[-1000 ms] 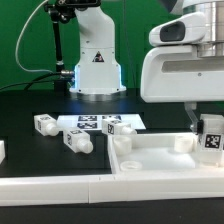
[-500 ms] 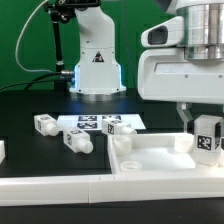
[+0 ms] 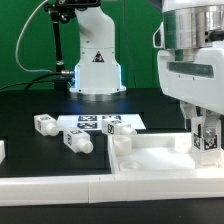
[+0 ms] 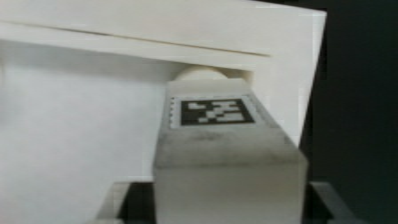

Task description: Assemble one leg

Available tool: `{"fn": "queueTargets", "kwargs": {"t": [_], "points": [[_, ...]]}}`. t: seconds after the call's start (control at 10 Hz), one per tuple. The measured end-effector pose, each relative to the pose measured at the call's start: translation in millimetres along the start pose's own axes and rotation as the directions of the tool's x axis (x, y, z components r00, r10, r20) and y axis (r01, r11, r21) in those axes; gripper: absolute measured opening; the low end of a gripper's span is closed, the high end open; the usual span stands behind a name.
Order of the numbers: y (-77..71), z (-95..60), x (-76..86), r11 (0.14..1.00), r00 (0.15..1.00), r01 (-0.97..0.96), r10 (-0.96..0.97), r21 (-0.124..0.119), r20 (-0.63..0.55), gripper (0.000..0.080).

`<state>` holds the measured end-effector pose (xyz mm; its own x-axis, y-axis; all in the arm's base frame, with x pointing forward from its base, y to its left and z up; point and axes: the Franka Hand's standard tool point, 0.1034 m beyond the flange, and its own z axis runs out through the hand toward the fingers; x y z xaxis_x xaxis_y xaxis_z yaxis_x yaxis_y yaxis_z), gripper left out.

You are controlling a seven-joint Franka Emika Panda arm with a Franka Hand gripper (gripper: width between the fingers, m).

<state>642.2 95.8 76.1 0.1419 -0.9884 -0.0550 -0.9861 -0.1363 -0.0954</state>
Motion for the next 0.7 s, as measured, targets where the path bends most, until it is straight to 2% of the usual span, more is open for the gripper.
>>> {"fn": "queueTargets", "kwargs": {"t": [0.1, 0.2, 0.3, 0.4, 0.5, 0.6, 0.7], "points": [[0.2, 0.7, 0.1, 1.0, 1.0, 0.026, -0.026, -0.001, 0.0, 0.0387], [0.3, 1.3, -0.8, 0.998, 0.998, 0.06, -0.06, 0.0, -0.002, 0.0526], [-0.3, 3.0, -6.3, 0.97, 0.97, 0.242, -0.242, 0.011, -0.005, 0.0609], [1.5, 4.7, -12.7, 0.914, 0.914, 0.405, -0.405, 0.005, 0.007, 0.0609], [1.7, 2.7, -16.7, 0.861, 0.861, 0.509, -0.509, 0.004, 0.018, 0.0642], [-1.1, -4.9, -24.3, 0.856, 0.857, 0.516, -0.516, 0.028, -0.015, 0.0647], [1.8, -3.8, -24.9, 0.816, 0.816, 0.578, -0.578, 0.023, -0.016, 0.0647]]}}
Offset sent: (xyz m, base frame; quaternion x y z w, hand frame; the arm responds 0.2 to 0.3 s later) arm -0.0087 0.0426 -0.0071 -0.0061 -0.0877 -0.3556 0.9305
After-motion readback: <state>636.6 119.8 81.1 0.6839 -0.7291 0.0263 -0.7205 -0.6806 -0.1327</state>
